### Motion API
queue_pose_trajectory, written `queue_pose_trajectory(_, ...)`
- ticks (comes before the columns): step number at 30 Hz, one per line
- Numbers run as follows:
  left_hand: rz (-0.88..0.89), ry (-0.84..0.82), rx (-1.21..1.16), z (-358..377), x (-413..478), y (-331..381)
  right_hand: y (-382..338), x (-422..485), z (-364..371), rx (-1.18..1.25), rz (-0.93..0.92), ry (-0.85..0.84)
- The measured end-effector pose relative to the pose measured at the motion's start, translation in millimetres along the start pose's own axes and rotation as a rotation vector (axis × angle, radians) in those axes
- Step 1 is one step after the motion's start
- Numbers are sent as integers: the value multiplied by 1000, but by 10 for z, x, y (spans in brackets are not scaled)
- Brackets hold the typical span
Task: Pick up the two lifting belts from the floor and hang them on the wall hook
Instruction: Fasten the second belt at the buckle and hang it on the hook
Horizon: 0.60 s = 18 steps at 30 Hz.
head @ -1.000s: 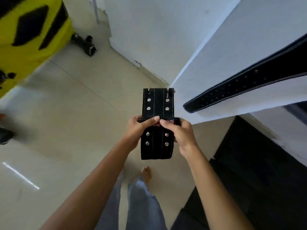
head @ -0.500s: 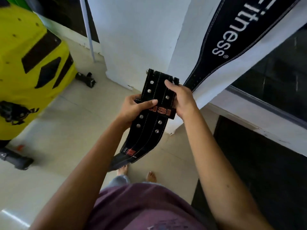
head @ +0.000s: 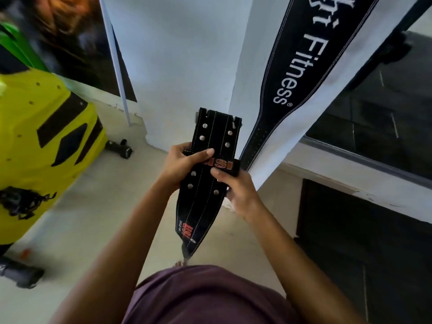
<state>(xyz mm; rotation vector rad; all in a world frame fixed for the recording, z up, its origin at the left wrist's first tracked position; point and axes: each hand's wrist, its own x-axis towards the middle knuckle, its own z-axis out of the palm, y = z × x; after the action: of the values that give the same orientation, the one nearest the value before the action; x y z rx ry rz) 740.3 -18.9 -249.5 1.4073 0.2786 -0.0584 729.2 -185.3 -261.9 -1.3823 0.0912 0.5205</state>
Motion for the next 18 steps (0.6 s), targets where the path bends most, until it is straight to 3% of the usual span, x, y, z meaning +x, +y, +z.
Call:
queue_pose_trajectory(4, -4, -88, -12, 80, -86, -33, -636, 350, -187, 28, -109, 162)
queue_pose_trajectory(7, 43, -71, -27, 149, -102, -40, -776, 421, -238, -31, -115, 136)
queue_pose_trajectory(12, 66, -5, -67, 65, -46, 21, -232, 102, -75, -109, -1, -29)
queue_pose_trajectory(15, 38, -14, -61, -16, -34, 21, 149, -109, -16, -128, 32, -13)
queue_pose_trajectory(18, 18, -98, 10, -39, -58, 7, 80, -132, -29, -67, -28, 9)
